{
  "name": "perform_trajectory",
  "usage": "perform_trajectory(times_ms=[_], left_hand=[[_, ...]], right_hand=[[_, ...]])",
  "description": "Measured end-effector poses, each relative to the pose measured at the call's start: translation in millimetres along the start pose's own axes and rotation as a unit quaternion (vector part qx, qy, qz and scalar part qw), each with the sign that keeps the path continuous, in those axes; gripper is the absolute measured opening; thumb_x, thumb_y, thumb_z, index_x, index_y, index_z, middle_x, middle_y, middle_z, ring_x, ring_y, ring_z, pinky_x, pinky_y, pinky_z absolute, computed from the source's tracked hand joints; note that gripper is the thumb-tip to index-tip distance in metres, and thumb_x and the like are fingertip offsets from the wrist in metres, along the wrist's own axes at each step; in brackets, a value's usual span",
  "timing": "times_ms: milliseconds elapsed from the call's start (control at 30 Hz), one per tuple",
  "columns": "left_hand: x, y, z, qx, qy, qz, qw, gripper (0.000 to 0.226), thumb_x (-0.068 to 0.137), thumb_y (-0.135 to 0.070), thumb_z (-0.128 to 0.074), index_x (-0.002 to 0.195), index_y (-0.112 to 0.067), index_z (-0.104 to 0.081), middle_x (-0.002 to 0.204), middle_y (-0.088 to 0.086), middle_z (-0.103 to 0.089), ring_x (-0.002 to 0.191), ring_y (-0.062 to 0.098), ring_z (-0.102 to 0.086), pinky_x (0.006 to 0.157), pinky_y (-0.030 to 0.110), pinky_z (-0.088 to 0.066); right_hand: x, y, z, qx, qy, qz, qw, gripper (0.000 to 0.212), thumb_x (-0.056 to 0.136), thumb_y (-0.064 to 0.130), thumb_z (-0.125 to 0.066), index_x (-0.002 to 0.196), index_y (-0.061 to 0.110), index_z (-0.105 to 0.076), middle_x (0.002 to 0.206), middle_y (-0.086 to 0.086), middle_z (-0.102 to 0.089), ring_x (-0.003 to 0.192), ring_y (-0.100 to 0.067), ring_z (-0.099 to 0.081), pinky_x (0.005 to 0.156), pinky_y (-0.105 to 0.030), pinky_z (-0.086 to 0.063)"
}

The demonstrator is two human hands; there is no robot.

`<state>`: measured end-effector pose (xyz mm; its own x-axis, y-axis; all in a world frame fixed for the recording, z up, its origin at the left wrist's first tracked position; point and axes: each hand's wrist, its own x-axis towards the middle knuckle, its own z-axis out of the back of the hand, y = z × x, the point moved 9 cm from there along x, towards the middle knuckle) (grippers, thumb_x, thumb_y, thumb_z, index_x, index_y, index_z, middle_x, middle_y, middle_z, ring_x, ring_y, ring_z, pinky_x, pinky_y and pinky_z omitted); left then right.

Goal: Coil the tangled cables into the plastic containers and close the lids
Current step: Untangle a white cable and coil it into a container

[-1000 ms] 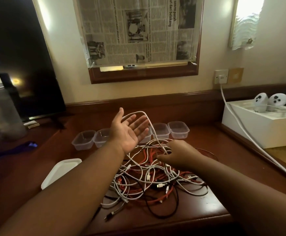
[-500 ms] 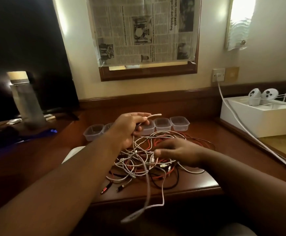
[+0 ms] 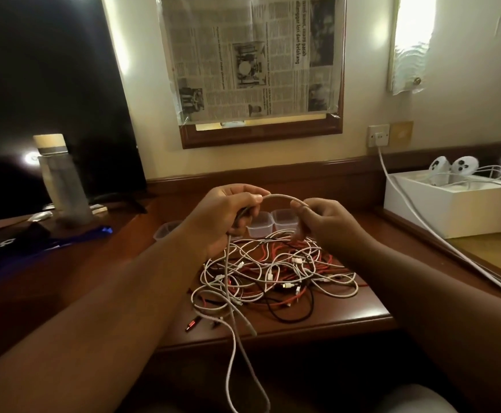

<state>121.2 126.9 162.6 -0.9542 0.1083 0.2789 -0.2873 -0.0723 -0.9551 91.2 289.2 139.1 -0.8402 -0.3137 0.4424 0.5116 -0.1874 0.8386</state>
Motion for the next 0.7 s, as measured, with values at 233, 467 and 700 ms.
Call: perform_trajectory(times_ms=[233, 467, 700], left_hand=[[0.6, 14.5, 1.3, 0.011, -0.029, -0.004, 1.000, 0.019, 0.099, -0.009, -0.051, 0.099, -0.008, -0.070, 0.067, 0.002, -0.056, 0.050, 0.010, -0.041, 0.044, 0.021, -0.028], [-10.8, 66.0, -13.0, -0.043, -0.016, 0.081, 0.996, 0.022, 0.101, -0.021, -0.051, 0.100, -0.009, -0.069, 0.071, 0.004, -0.058, 0.060, 0.014, -0.052, 0.056, 0.027, -0.040], [-34.1, 103.7, -50.1, -0.065, 0.060, 0.139, 0.986, 0.025, 0.102, -0.026, -0.048, 0.097, -0.010, -0.067, 0.067, 0.000, -0.054, 0.058, 0.013, -0.052, 0.053, 0.025, -0.043]], right_hand=[[-2.2, -4.4, -18.6, 0.161, 0.093, -0.089, 0.979, 0.035, 0.099, 0.024, -0.045, 0.064, 0.017, -0.048, 0.051, 0.006, -0.035, 0.045, -0.011, -0.027, 0.045, -0.026, -0.022], [-17.5, 17.7, -55.7, 0.415, 0.278, -0.153, 0.853, 0.027, 0.092, 0.025, -0.030, 0.068, 0.015, -0.037, 0.057, 0.001, -0.027, 0.047, -0.013, -0.023, 0.044, -0.025, -0.021], [15.2, 52.0, -17.1, 0.146, 0.029, 0.081, 0.986, 0.024, 0.105, 0.017, -0.038, 0.100, 0.010, -0.061, 0.098, -0.005, -0.067, 0.093, -0.017, -0.066, 0.091, -0.033, -0.055]])
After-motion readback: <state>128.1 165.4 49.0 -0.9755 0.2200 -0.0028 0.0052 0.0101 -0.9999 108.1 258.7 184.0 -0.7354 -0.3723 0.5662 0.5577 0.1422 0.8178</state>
